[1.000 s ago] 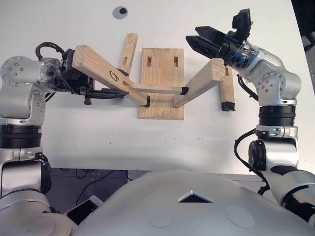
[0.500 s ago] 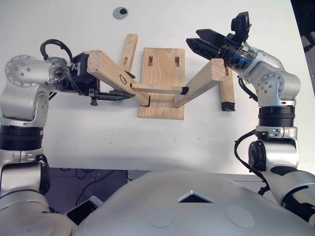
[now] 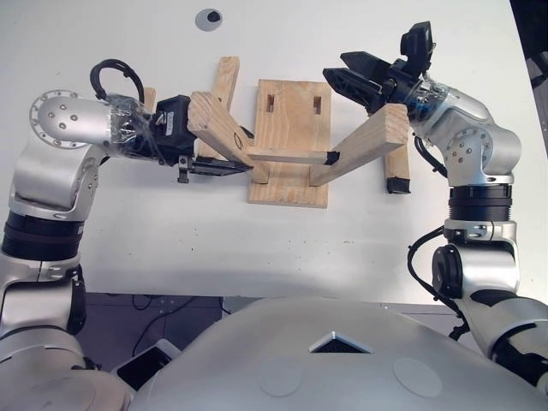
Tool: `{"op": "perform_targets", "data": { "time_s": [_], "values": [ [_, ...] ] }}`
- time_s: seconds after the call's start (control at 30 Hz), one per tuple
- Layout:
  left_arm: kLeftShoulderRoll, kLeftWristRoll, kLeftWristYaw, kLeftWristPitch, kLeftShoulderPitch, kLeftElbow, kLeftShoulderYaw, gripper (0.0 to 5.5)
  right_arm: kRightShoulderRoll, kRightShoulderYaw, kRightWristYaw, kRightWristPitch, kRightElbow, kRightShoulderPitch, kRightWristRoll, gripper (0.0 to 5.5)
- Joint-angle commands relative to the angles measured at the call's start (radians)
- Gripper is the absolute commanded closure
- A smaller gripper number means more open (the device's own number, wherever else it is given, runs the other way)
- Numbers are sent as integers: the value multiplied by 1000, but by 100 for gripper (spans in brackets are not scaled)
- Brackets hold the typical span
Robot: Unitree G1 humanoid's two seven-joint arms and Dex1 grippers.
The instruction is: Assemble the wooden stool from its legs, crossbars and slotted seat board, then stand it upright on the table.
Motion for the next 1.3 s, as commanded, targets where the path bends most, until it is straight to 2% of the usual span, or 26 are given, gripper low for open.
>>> {"op": "perform_targets", "data": {
  "time_s": [0.03,0.33,0.47,0.5,0.6,0.7,0.83,0.97,1.07,1.17,1.3],
  "values": [
    [-8,224,44,65,137,188,-197,349,-2,9,-1,6,4,-6,-7,183],
    [-52,205,85,78,182,190,-256,349,-11,7,-3,22,2,1,-1,183],
    [-76,176,147,64,144,181,-194,349,-9,-5,-16,14,-6,19,1,183],
    [-87,160,178,62,120,160,-158,312,-10,-10,-19,11,-5,22,2,183],
    [-113,116,234,96,28,86,-70,272,-27,-37,-27,12,-24,44,10,183],
    [-117,106,249,119,16,16,-29,226,-56,-71,-31,24,-62,68,20,183],
    [-54,165,231,58,76,29,4,161,-144,-159,-67,-25,-140,132,-10,183],
    [-6,129,177,62,166,-18,37,161,-269,-160,17,-1,-250,245,-8,183],
    [26,84,152,138,200,-41,72,161,-338,-146,70,-7,-294,301,-17,183],
    [-32,140,260,134,92,83,109,161,-398,-132,125,51,-356,352,16,183],
    [-155,231,440,88,-69,282,109,161,-492,5,228,143,-520,472,34,183]
  ]
}}
